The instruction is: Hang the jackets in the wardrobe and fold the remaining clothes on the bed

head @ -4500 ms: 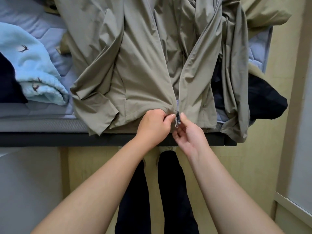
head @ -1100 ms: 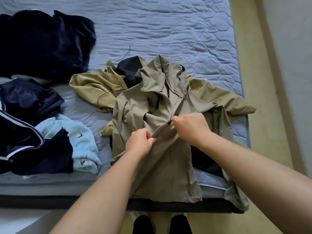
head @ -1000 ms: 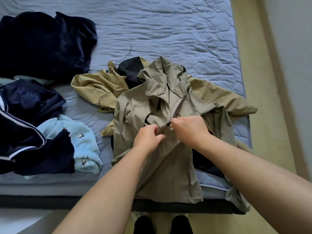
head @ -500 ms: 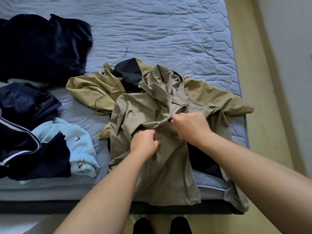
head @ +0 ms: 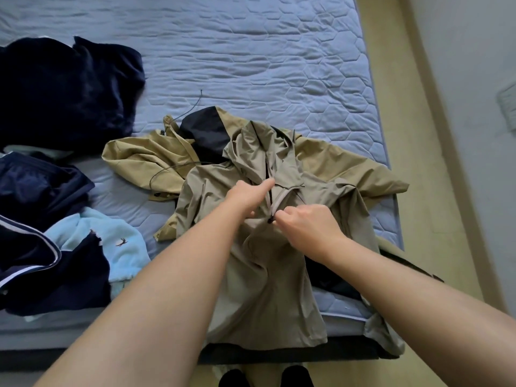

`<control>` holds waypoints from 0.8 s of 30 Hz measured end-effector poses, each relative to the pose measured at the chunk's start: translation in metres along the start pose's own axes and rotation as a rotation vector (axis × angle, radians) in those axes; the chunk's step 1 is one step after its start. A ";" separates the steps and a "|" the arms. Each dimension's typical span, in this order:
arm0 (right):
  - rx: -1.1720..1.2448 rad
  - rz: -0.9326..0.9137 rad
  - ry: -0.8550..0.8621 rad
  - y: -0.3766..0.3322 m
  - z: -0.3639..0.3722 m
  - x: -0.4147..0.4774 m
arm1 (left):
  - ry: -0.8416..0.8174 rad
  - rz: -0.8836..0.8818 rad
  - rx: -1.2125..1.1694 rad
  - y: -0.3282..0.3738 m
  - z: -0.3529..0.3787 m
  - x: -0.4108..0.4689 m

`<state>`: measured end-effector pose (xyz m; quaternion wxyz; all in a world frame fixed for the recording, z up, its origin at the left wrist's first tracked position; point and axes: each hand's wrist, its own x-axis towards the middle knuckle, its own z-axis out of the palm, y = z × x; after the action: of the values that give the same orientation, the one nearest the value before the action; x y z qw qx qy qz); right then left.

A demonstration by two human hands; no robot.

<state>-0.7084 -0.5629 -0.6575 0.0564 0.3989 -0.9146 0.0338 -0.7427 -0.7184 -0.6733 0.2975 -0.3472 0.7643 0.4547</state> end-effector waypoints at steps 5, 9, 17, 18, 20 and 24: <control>0.203 -0.039 -0.155 -0.019 0.004 -0.018 | 0.102 0.025 -0.027 0.006 0.013 0.011; 0.824 0.610 -0.641 -0.006 0.014 -0.012 | 0.125 -0.027 -0.507 -0.011 0.008 0.001; 1.736 1.604 -0.322 -0.001 0.048 0.037 | -0.101 0.006 -0.960 -0.027 -0.008 -0.036; 1.725 1.660 -0.263 -0.003 0.049 0.043 | -0.097 0.017 -0.987 -0.029 -0.011 -0.036; 1.716 1.758 -0.117 -0.005 0.050 0.053 | -0.037 -0.003 -1.043 -0.032 -0.018 -0.034; 1.890 1.829 0.231 0.004 0.044 0.054 | 0.062 -0.016 -1.123 -0.039 -0.035 -0.035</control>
<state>-0.7512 -0.6044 -0.6936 -0.2079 -0.4786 -0.4663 0.7143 -0.6957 -0.7546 -0.6509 0.0480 -0.4714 0.4106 0.7790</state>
